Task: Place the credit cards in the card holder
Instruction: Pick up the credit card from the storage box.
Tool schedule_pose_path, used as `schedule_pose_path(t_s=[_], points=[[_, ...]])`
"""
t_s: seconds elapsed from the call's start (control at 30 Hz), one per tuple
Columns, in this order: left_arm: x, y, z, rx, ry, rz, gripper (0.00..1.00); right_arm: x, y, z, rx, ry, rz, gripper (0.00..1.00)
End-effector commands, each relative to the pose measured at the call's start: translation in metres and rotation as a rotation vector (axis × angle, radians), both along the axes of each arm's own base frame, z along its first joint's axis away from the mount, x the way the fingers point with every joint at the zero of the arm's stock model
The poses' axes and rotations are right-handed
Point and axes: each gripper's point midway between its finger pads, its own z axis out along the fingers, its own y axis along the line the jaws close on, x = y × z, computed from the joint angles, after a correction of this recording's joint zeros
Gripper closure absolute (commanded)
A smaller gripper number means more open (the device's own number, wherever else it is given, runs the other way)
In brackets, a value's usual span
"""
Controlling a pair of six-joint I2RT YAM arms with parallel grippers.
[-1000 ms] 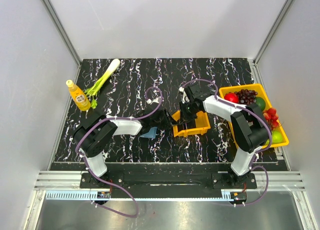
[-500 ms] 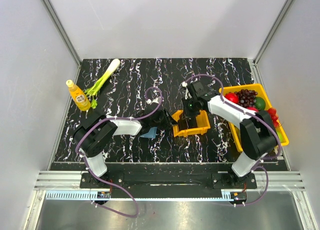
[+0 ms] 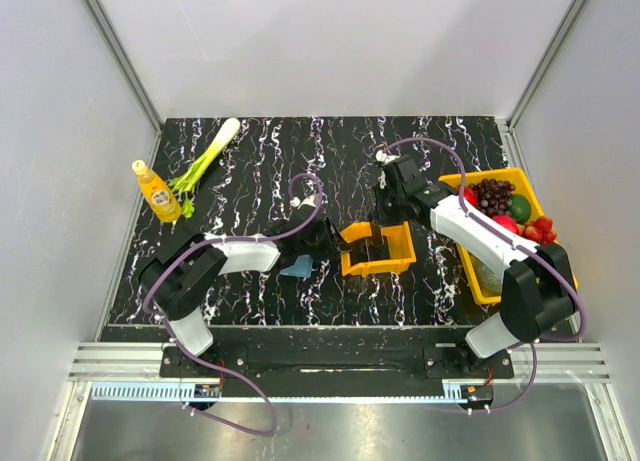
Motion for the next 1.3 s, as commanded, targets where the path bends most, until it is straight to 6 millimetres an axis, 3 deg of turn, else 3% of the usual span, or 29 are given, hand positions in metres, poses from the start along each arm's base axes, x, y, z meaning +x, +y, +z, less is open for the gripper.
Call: schedule_pose_path(t_s=[0.0,0.23,0.37,0.5,0.6,0.7,0.87,1.07,1.27], points=[[0.013,-0.007,0.058,-0.065,-0.15,-0.019,0.57,0.018,-0.003,0.03,0.022,-0.123,-0.074,1.0],[0.013,-0.006,0.082,-0.056,-0.206,-0.04,0.44,0.019,-0.004,0.039,0.043,-0.147,-0.092,1.0],[0.014,0.008,0.093,0.017,-0.247,-0.03,0.39,0.017,0.005,0.053,0.112,-0.164,-0.079,1.0],[0.021,0.058,0.095,0.291,-0.313,0.022,0.26,0.01,0.027,0.06,0.249,-0.138,-0.051,1.0],[0.017,0.099,0.083,0.491,-0.314,0.058,0.22,0.005,0.039,0.056,0.32,-0.11,-0.036,1.0],[0.01,0.124,0.071,0.6,-0.297,0.066,0.13,-0.001,0.048,0.051,0.346,-0.092,-0.021,1.0],[0.011,0.133,0.069,0.706,-0.295,0.041,0.05,-0.006,0.051,0.045,0.358,-0.083,-0.007,1.0],[0.0,0.141,0.048,0.831,-0.259,-0.003,0.01,-0.01,0.05,0.05,0.362,-0.101,0.015,1.0],[-0.006,0.125,0.038,0.857,-0.264,-0.054,0.01,-0.013,0.049,0.044,0.35,-0.096,0.032,1.0]])
